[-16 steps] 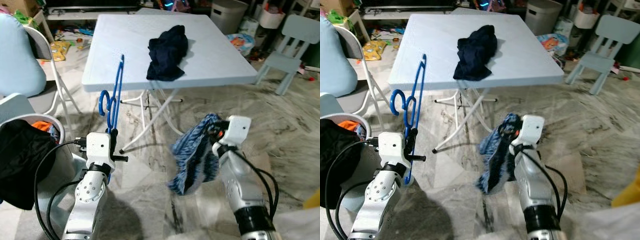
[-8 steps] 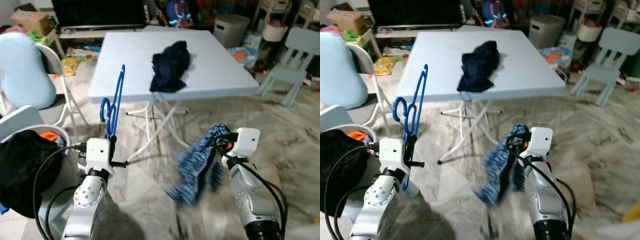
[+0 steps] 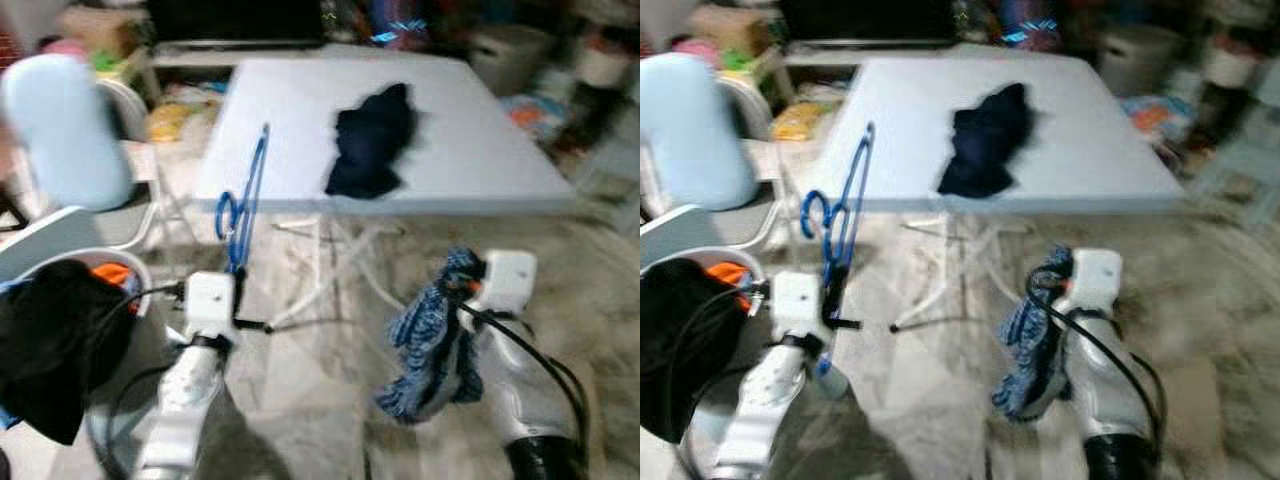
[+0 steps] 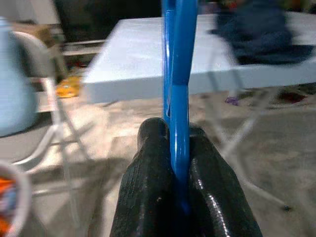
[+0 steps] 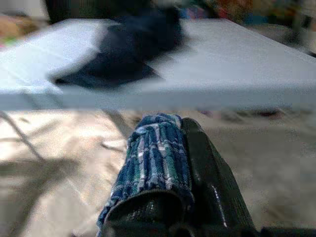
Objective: Hang hanger
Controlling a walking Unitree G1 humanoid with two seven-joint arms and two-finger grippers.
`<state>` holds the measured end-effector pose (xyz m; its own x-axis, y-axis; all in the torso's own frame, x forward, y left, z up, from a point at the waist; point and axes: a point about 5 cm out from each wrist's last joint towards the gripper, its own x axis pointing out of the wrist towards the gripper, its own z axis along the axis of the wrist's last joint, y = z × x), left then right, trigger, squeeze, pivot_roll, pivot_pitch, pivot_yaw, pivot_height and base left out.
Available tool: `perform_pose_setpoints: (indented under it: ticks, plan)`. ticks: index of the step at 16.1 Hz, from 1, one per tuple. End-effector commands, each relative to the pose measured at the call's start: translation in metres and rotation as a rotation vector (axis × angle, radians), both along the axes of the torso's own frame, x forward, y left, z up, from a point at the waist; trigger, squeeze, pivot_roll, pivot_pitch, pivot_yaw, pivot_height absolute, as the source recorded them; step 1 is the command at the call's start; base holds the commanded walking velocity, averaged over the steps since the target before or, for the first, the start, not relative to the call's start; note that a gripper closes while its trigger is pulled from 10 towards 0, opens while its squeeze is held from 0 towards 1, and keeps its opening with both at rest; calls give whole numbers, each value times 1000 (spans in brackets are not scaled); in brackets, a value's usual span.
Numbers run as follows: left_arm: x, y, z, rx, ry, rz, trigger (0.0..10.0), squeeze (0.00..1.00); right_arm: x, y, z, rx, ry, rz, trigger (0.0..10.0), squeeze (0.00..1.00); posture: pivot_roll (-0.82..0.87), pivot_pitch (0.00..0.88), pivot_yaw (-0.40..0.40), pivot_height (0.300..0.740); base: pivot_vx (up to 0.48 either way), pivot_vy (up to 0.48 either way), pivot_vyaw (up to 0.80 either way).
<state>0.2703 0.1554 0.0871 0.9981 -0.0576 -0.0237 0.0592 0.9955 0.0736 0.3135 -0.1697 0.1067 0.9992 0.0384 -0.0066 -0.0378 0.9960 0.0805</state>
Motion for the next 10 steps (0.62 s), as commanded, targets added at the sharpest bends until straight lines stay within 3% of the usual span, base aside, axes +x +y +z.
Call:
perform_pose_setpoints:
  ticks: [1, 2, 3, 5, 10]
  plan:
    - [2, 1, 4, -9, -7, 0, 10000, 0, 0, 7, 7, -20, -35, 50, 10000, 0, 50, 13, -7, 740, 364, 296, 0]
    - [2, 0, 4, -14, -9, -2, 10000, 0, 0, 11, 7, 0, -40, 78, 10000, 0, 49, 14, -8, 740, 368, 292, 0]
    - [2, -1, 4, -18, -10, -1, 10000, 0, -1, 15, 6, 84, -34, 132, 10000, 0, 49, 15, -9, 740, 371, 292, 0]
    - [2, -1, 4, -19, -5, 5, 10000, 0, -1, 15, 4, 3, -6, 112, 10000, 0, 47, 19, -10, 740, 353, 324, 0]
    - [5, -2, 1, -26, 26, 32, 10000, 0, -2, 20, 5, -41, 7, 135, 10000, 0, 42, 29, -13, 740, 253, 271, 0]
